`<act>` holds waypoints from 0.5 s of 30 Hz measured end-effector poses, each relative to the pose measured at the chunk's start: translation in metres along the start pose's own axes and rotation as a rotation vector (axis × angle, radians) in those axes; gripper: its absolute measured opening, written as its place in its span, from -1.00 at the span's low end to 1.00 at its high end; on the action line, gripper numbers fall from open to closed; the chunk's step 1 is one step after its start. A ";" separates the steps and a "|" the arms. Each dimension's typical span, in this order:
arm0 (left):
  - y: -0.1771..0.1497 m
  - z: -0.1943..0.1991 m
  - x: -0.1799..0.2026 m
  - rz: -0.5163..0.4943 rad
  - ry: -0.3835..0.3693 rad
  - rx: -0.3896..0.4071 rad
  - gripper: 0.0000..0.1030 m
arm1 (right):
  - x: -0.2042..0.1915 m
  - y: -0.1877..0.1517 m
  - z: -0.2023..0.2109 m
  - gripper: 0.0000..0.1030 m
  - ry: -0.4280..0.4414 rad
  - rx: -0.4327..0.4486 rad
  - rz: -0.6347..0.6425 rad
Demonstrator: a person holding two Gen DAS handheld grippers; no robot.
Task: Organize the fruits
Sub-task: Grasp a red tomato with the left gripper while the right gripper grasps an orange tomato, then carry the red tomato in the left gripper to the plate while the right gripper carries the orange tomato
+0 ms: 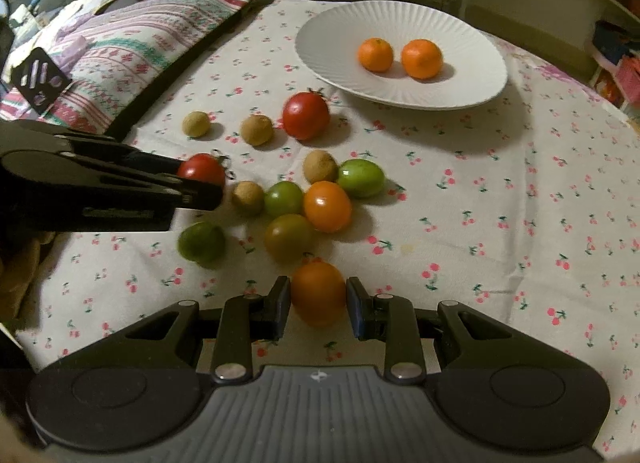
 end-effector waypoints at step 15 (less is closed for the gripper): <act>0.026 0.021 -0.001 -0.032 0.017 0.091 -0.45 | 0.037 0.036 0.029 -0.48 0.029 0.121 -0.162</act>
Point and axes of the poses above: each gripper's, at about its wrist camera, not at the fingertips, and z roughly against the way its jaws point, x to its right, y to its top, the point moved 8 cm from there along -z, roughly the way its jaws point, and after that the axes turned 2 degrees about -z, right-handed, at the moved point
